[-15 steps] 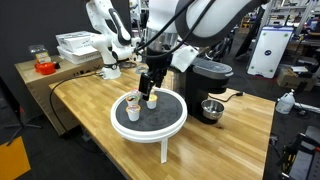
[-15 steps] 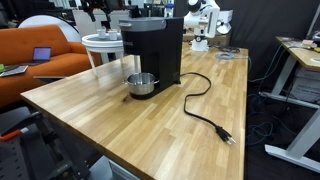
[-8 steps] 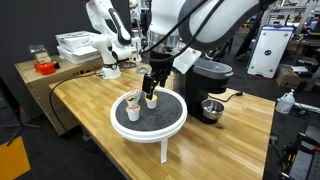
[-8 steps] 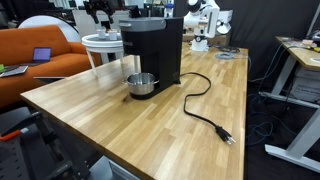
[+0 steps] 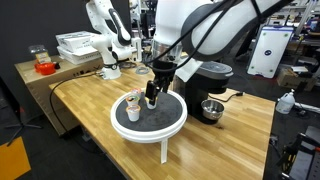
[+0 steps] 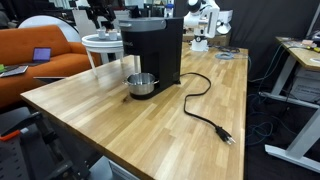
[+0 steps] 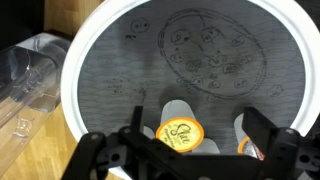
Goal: Put one cup in the silver pot
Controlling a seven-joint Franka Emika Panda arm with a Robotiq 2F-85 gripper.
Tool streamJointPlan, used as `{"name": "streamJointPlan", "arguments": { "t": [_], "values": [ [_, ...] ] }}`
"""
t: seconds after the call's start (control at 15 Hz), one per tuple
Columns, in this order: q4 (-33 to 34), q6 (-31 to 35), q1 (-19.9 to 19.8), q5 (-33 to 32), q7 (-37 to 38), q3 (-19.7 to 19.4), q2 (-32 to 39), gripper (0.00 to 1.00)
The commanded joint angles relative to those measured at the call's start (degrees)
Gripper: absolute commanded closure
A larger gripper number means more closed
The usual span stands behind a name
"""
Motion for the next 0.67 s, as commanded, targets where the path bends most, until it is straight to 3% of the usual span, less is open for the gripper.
{"name": "streamJointPlan", "arguments": {
  "t": [0.0,0.6],
  "values": [
    [-1.07,2.62,-0.30,1.05,-0.45,-0.26,0.31,0.00],
    [3.52,3.38,-0.38,1.04,-2.86,-0.70,4.56,0.00]
  ]
}}
